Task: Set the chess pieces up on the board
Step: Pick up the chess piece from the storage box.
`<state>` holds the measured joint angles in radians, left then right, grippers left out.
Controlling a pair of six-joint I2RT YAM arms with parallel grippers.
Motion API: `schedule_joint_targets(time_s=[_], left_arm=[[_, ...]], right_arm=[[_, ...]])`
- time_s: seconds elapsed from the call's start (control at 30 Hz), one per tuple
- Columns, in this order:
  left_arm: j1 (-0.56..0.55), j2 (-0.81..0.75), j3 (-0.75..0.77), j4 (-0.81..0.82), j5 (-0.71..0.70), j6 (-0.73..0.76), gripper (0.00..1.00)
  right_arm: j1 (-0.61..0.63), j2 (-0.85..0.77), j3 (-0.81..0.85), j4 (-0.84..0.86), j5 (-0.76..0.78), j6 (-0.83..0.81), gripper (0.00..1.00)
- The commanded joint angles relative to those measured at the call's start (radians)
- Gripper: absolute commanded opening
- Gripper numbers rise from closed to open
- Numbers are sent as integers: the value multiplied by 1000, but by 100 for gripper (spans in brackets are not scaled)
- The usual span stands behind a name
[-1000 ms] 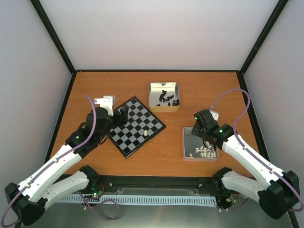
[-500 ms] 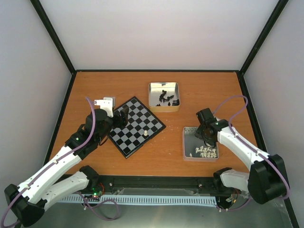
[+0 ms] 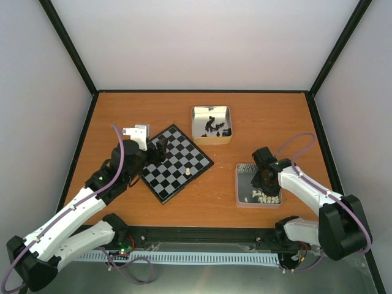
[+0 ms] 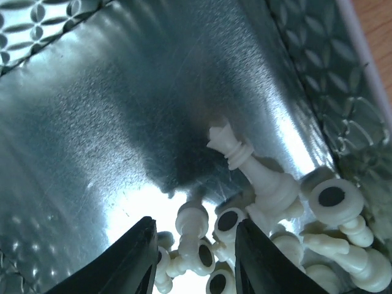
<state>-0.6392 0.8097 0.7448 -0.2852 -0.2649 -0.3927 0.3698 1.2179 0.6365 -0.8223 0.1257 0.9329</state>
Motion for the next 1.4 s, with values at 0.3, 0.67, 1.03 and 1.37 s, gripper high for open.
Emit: schedule_joint_targets(time_s=[0.3,0.67,1.03,1.37], left_arm=[[7,-14,5,21,-3,17,81],[8,-27,-1,17,-18,16,81],[6,-38,-2,14,-31,17,81],[7,-82,6,-19,-74,7,81]], right_arm=[[26,10,5,-8,38,6,25],[26,18,-12,25,1,-7,20],[30,22,9,13,18,-27,3],[93,39,258,-32,62,-138,3]])
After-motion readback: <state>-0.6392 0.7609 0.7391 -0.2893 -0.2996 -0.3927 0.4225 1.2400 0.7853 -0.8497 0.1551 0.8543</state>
